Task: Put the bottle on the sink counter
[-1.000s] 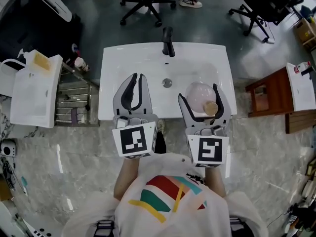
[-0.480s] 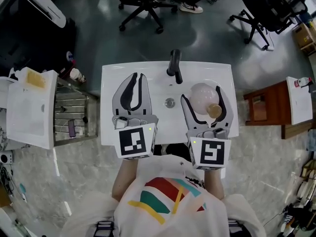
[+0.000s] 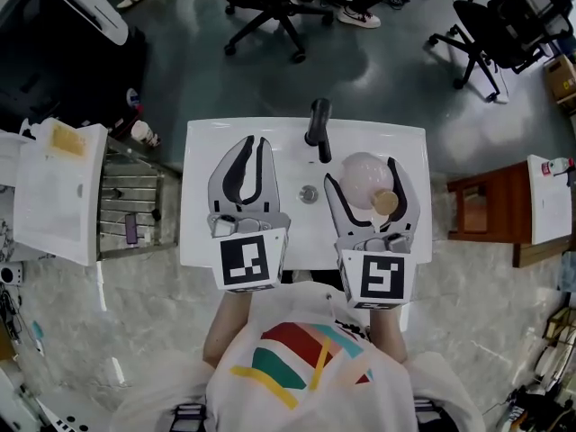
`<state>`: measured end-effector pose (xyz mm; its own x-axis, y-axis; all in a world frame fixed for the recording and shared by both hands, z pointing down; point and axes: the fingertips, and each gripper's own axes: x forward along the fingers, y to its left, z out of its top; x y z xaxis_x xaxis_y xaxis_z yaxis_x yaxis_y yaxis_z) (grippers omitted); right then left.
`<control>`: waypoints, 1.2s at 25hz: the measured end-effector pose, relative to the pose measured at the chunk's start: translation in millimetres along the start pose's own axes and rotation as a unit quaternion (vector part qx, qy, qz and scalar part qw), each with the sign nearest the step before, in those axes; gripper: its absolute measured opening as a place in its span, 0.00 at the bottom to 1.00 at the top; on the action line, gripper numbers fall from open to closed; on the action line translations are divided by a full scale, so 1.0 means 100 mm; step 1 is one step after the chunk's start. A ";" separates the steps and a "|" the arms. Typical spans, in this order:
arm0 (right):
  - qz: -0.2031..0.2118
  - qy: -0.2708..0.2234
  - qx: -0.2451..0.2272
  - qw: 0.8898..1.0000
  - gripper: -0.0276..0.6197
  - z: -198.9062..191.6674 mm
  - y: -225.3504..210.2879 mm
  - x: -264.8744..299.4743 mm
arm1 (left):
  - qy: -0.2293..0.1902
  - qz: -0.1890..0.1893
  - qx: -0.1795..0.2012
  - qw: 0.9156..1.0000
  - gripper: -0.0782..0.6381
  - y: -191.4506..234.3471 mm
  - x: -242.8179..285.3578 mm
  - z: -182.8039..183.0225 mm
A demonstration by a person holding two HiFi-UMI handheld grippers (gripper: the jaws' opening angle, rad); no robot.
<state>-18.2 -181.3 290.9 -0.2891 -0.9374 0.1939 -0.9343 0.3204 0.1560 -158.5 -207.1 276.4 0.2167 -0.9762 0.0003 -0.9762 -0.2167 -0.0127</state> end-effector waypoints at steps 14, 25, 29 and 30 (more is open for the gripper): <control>0.017 0.019 0.011 1.000 0.65 -0.16 -0.41 0.08 | 0.000 -0.001 0.003 1.000 0.14 -0.38 0.10 0.04; -0.001 0.088 -0.011 0.996 0.65 -0.78 -1.19 0.28 | 0.027 0.001 0.036 0.999 0.15 -0.64 0.22 -0.11; -0.005 0.114 -0.007 0.993 0.65 -1.04 -1.44 0.34 | 0.048 -0.001 0.040 0.998 0.18 -0.72 0.30 -0.21; -0.006 0.121 -0.004 0.993 0.65 -1.11 -1.49 0.36 | 0.053 0.000 0.042 0.998 0.18 -0.73 0.31 -0.23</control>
<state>133.8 -247.8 381.6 -0.2188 -0.8816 0.4182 -0.9353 0.3116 0.1677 -80.7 -222.0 300.6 0.2100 -0.9720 0.1056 -0.9706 -0.2202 -0.0967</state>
